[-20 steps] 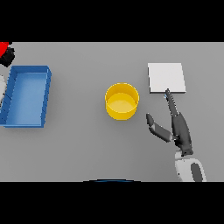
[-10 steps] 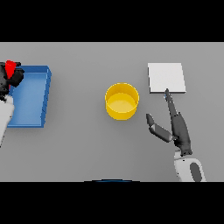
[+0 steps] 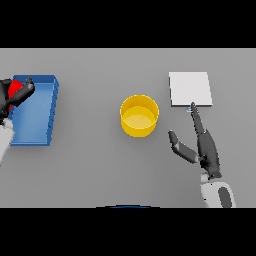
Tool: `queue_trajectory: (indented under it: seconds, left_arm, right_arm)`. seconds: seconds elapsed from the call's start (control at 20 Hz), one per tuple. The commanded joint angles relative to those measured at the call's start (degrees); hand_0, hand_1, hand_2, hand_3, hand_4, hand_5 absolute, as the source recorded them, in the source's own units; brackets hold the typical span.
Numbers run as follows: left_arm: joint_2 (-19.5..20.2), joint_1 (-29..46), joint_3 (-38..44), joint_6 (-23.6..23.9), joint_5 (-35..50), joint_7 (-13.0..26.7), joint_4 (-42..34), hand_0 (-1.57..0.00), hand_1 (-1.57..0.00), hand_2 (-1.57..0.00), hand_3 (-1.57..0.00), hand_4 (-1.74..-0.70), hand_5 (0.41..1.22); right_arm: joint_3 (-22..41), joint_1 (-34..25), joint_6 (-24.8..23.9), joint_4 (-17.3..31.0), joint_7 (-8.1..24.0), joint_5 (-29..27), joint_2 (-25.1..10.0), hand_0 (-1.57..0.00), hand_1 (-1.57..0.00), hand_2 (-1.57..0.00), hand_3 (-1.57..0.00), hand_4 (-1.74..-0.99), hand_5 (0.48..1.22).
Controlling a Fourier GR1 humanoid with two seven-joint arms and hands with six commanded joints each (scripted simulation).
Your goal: Pick up the red beaker and tilt it to pour out 1 green nut into yellow bowl. Pick up the yellow bowl and place it on the metallic measuring scale.
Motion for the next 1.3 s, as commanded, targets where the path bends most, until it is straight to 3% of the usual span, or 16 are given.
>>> queue_trajectory:
  seconds: [0.0, 0.15, 0.3, 0.4, 0.55, 0.65, 0.75, 0.95, 1.25]
  left_arm:
    - [-0.2, -0.2, -0.7, -0.8, -0.3, 0.2, 0.7, -0.77, -0.64, -0.65, -0.61, -0.92, 0.677]
    - [0.2, -1.4, -2.3, -3.2, -1.2, 0.0, 2.0, -0.39, -0.33, -0.33, -0.31, -0.84, 0.657]
    - [0.0, -0.8, -2.6, -3.4, -1.4, -2.3, 2.9, -0.2, -0.17, -0.17, -0.16, -0.8, 0.652]
    - [-0.1, -1.3, -2.3, -2.9, -1.4, -3.7, 3.5, -0.13, -0.11, -0.11, -0.1, -0.79, 0.649]
    - [0.2, -1.1, -2.5, -2.1, -2.0, -4.4, 2.2, -0.07, -0.05, -0.06, -0.05, -0.76, 0.657]
    - [0.0, -1.2, -2.6, -2.1, -1.8, -4.7, 2.1, -0.04, -0.03, -0.03, -0.03, -0.75, 0.661]
    - [0.4, -0.8, -2.1, -2.2, -1.3, -6.0, 1.9, -0.03, -0.02, -0.02, -0.02, -0.74, 0.664]
    - [-0.1, -1.6, -3.0, -2.5, -1.9, -5.0, 2.0, -0.01, -0.01, -0.01, -0.01, -0.73, 0.68]
    - [0.6, -2.0, -2.9, -3.3, -1.6, -4.6, 2.8, 0.0, 0.0, 0.0, 0.0, -0.74, 0.701]
  right_arm:
    - [-0.2, 0.2, 0.0, -0.5, -0.2, -0.3, -0.1, 0.0, 0.0, 0.0, 0.0, -1.005, 0.634]
    - [-0.1, 0.1, 0.3, -0.5, -0.5, -0.1, -0.4, 0.0, 0.0, 0.0, 0.0, -1.011, 0.639]
    - [0.5, 0.5, 0.2, -0.7, -0.4, 0.5, -0.2, 0.0, 0.0, 0.0, 0.0, -1.015, 0.642]
    - [0.5, -0.4, 0.5, -1.7, 1.9, 0.9, -0.9, 0.0, 0.0, 0.0, 0.0, -1.021, 0.64]
    - [2.1, -4.0, 4.1, -0.2, 4.2, 2.9, -3.9, 0.0, 0.0, 0.0, 0.0, -1.005, 0.669]
    - [3.9, -8.6, 7.6, 1.4, 5.6, 7.0, -9.3, 0.0, 0.0, 0.0, 0.0, -1.044, 0.679]
    - [6.4, -12.4, 10.8, 2.5, 6.9, 10.6, -12.6, 0.0, 0.0, 0.0, 0.0, -1.094, 0.677]
    - [12.1, -20.5, 15.8, 6.1, 5.3, 18.3, -17.9, 0.0, 0.0, 0.0, 0.0, -1.192, 0.677]
    - [20.5, -30.9, 21.3, 12.5, 0.1, 27.4, -22.8, 0.0, 0.0, 0.0, 0.0, -1.227, 0.698]
